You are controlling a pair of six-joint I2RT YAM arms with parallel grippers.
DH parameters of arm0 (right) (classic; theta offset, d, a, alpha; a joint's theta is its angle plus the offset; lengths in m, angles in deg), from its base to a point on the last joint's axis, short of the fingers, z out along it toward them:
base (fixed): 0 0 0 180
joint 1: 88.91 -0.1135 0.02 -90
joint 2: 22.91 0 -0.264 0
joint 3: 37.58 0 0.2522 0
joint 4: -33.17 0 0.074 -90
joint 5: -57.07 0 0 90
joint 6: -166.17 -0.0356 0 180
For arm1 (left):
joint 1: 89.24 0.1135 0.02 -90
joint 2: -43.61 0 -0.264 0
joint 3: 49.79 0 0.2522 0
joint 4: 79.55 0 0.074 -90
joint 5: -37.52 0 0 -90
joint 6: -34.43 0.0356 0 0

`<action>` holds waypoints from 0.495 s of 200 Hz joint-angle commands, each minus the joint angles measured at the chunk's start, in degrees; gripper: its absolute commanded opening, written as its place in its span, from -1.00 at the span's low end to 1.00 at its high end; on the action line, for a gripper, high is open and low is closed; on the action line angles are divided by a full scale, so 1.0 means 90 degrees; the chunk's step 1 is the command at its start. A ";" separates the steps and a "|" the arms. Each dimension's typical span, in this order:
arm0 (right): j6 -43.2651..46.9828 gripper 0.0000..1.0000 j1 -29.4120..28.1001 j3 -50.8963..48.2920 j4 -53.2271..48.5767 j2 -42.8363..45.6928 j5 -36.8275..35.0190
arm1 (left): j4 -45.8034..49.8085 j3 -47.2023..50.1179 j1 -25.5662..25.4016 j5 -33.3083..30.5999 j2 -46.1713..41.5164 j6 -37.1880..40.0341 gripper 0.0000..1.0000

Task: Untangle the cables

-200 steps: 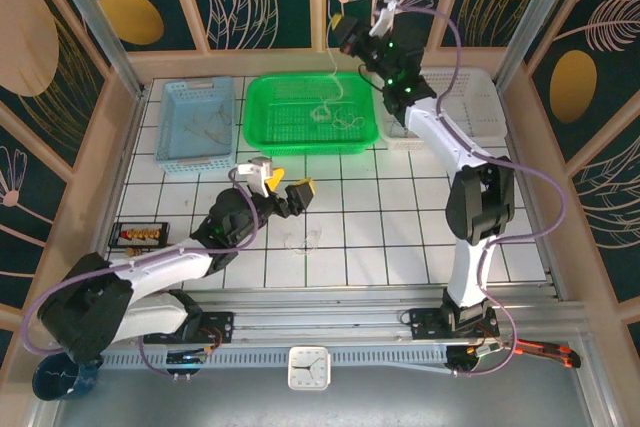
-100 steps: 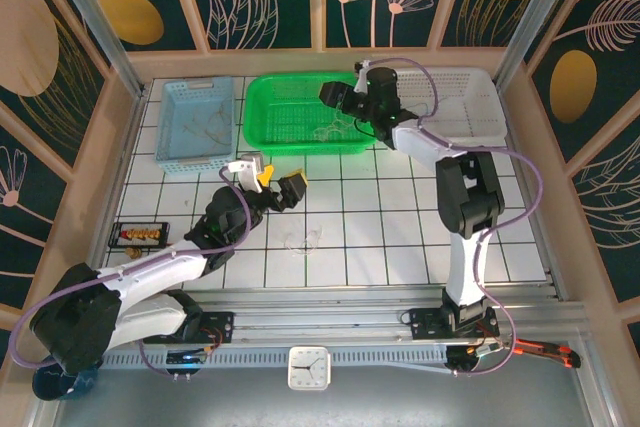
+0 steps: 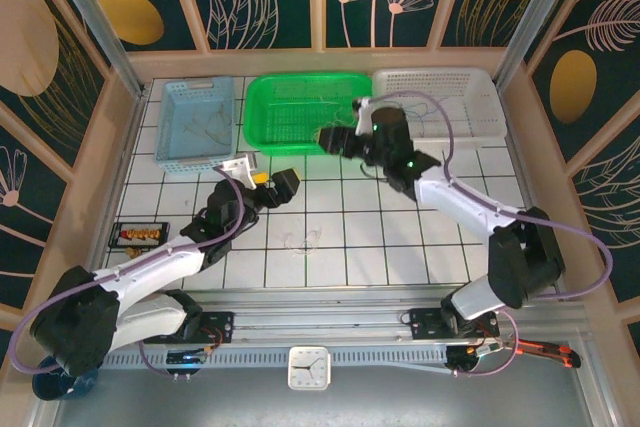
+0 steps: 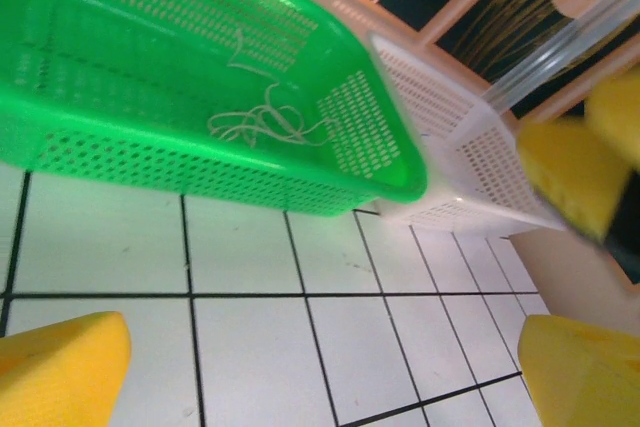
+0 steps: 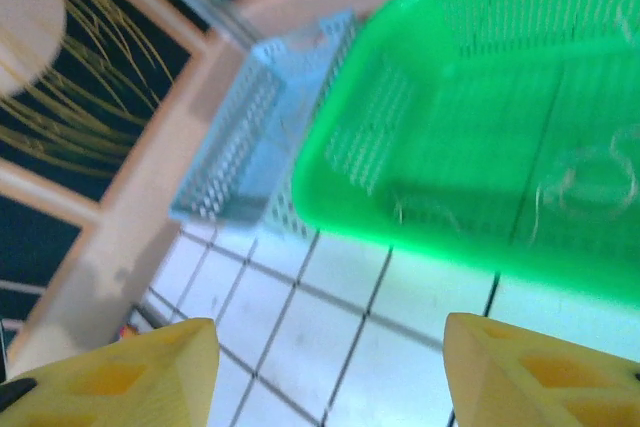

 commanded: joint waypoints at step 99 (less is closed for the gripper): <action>-0.0460 -0.14 -0.2428 -0.1958 -0.0266 -0.0418 -0.1528 | 0.0474 0.0078 0.0294 0.0248 -0.0256 -0.0643 0.98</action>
